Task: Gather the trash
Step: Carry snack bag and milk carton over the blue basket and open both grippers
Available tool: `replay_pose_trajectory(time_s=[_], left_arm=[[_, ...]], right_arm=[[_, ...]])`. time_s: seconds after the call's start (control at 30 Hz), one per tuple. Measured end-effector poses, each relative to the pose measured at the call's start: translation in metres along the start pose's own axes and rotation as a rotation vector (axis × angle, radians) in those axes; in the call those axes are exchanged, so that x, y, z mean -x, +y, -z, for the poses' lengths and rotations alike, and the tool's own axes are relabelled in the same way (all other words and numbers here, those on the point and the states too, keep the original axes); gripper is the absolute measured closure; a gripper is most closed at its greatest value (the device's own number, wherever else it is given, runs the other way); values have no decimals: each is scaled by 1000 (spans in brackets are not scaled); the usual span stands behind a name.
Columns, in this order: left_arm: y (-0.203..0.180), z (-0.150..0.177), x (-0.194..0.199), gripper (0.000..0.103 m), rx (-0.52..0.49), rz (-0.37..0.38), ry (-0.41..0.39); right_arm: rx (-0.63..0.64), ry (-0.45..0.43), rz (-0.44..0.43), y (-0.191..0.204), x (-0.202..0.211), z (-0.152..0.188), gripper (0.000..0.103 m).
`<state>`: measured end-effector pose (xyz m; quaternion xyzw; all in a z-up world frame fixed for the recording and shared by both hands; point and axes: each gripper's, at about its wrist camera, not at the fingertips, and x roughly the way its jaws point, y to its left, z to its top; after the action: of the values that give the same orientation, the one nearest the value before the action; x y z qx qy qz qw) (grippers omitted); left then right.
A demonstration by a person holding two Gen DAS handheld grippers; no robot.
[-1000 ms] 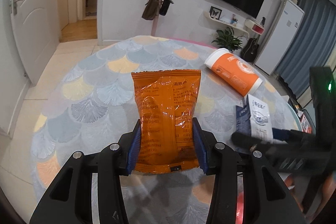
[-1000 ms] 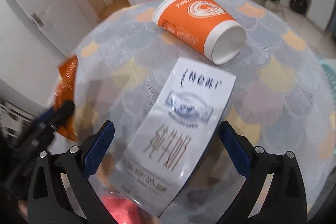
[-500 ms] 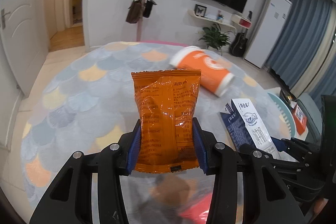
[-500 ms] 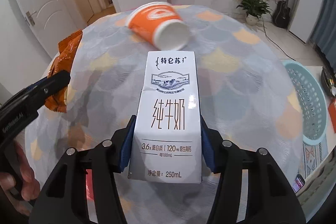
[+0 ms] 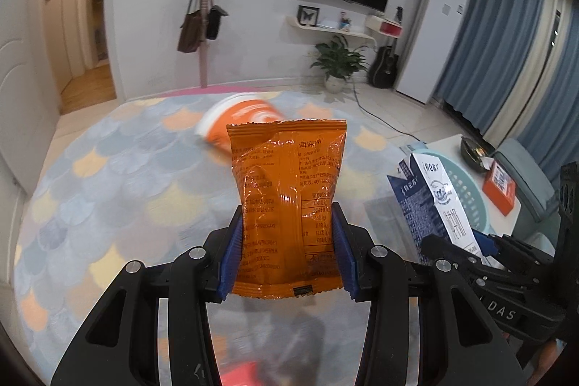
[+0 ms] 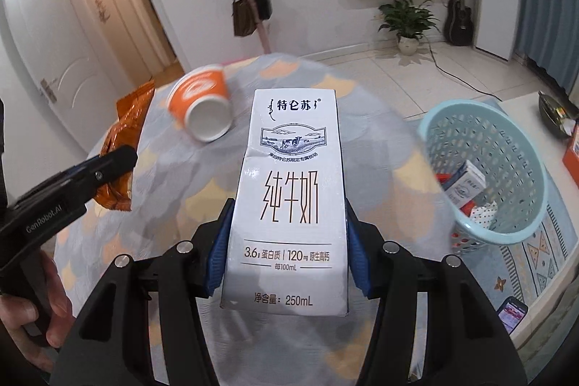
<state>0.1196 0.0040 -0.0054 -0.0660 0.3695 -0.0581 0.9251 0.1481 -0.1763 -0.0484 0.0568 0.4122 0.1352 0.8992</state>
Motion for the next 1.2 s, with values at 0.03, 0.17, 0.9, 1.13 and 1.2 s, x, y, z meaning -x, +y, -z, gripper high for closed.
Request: replay_pose_trajectory(time_s=[0.03, 0.17, 0.9, 1.13, 1.2], left_arm=[[-5, -2, -1, 60, -8, 5, 0], [-34, -13, -6, 60, -54, 29, -9], [-201, -76, -85, 60, -157, 297, 39], [-235, -61, -147, 60, -169, 316, 154], [-239, -56, -162, 60, -168, 309, 185]], right_arm=[[-15, -10, 2, -8, 3, -2, 51], [-70, -50, 18, -34, 14, -9, 51], [-256, -170, 183, -196, 28, -57, 51], [-365, -74, 216, -257, -13, -42, 51], [-393, -39, 220, -267, -27, -33, 51]])
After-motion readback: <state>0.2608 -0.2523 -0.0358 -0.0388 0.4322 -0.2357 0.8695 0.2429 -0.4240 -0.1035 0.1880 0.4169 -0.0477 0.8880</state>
